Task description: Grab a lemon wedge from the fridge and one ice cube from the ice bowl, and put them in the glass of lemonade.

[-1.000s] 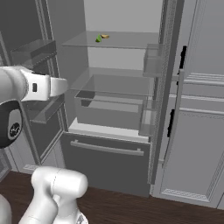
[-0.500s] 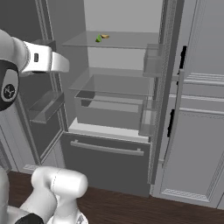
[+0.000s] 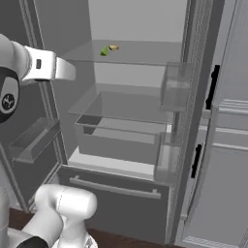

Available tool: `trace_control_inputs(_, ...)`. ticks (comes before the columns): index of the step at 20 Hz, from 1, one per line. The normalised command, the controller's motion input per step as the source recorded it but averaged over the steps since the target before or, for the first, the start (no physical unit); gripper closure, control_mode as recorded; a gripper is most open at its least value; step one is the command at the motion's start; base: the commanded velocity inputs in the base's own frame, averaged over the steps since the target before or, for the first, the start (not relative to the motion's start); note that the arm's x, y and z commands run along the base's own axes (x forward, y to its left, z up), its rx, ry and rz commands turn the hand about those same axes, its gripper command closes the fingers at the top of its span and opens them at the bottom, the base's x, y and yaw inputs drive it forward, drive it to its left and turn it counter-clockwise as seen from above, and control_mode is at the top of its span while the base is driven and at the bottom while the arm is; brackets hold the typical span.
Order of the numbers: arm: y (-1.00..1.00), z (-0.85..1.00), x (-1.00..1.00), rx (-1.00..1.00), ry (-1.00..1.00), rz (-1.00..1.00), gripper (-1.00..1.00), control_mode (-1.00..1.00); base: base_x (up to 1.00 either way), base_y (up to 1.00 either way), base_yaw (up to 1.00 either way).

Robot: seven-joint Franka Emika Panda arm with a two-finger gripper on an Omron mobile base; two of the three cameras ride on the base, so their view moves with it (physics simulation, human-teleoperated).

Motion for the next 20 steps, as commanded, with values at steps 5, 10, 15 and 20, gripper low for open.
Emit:
trace_control_inputs(5,0.00,0.00,0.00,0.00,0.00,0.00,-1.00,1.00,1.00,-0.07,0.15)
trace_control_inputs(10,0.00,0.00,0.00,0.00,0.00,0.00,-1.00,1.00,0.65,-0.15,0.12)
trace_control_inputs(15,-0.26,0.00,-0.01,0.00,-0.10,0.04,-1.00,-1.00,0.00,-0.06,0.01)
trace_control_inputs(20,-0.10,0.00,0.17,0.00,-0.10,0.06,-1.00,-1.00,0.00,0.00,0.00)
